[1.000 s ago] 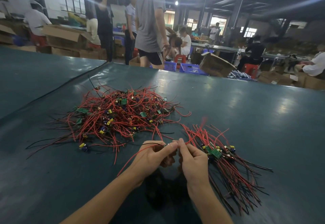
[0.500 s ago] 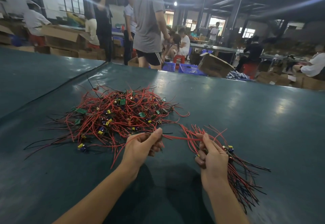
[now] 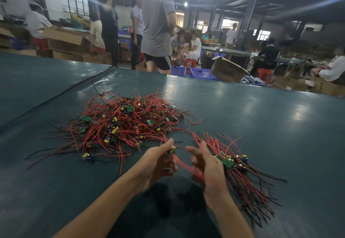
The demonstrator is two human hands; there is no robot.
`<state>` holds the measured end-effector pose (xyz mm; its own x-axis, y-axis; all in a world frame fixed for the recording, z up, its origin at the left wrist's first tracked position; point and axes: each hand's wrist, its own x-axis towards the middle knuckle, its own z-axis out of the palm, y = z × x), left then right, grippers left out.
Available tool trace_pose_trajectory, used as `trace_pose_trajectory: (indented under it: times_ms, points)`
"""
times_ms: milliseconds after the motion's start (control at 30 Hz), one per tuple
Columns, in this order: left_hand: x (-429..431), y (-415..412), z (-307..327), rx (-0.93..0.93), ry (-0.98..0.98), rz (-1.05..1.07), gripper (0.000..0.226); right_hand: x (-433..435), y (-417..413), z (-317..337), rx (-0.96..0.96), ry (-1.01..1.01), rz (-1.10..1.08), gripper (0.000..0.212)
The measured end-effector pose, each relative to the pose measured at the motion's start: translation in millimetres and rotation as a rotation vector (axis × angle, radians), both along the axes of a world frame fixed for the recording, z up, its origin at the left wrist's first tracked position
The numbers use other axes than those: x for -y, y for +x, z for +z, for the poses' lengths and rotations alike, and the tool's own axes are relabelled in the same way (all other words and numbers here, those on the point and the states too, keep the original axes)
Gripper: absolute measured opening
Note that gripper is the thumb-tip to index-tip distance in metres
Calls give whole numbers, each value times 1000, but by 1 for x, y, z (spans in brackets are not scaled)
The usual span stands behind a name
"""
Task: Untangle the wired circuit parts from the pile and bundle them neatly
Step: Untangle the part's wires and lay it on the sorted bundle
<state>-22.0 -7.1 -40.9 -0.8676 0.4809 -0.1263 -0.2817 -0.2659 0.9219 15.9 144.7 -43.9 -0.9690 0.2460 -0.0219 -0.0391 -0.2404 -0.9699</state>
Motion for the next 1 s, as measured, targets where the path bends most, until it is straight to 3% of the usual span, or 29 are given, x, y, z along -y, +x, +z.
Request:
trace_pose_trajectory:
  times_ms: [100,200,333,433,567,667,833,933,1000]
  points:
    - [0,5,-3,-72,-140,-214,47,9,5,-1,-14,134,100,44]
    - [2,10,-3,-120,-176,-288,50,16,8,2,34,175,157,38]
    - [-2,8,-4,-76,-195,-166,48,16,7,3,138,18,90,21]
    - [-4,4,-7,-48,-147,-63,29,12,5,4,141,-135,10,17]
    - [-5,8,-13,-292,-211,-47,19,9,5,8,76,-372,19,18]
    - [-12,13,-14,-460,-224,23,21,9,6,8,88,-360,42,21]
    - [-15,13,-11,-391,-140,121,38,14,8,4,130,-281,71,37]
    - [-17,12,-12,-357,-84,152,56,17,8,5,125,-285,78,26]
    - [-18,12,-11,-354,-81,170,53,17,9,7,134,-286,52,18]
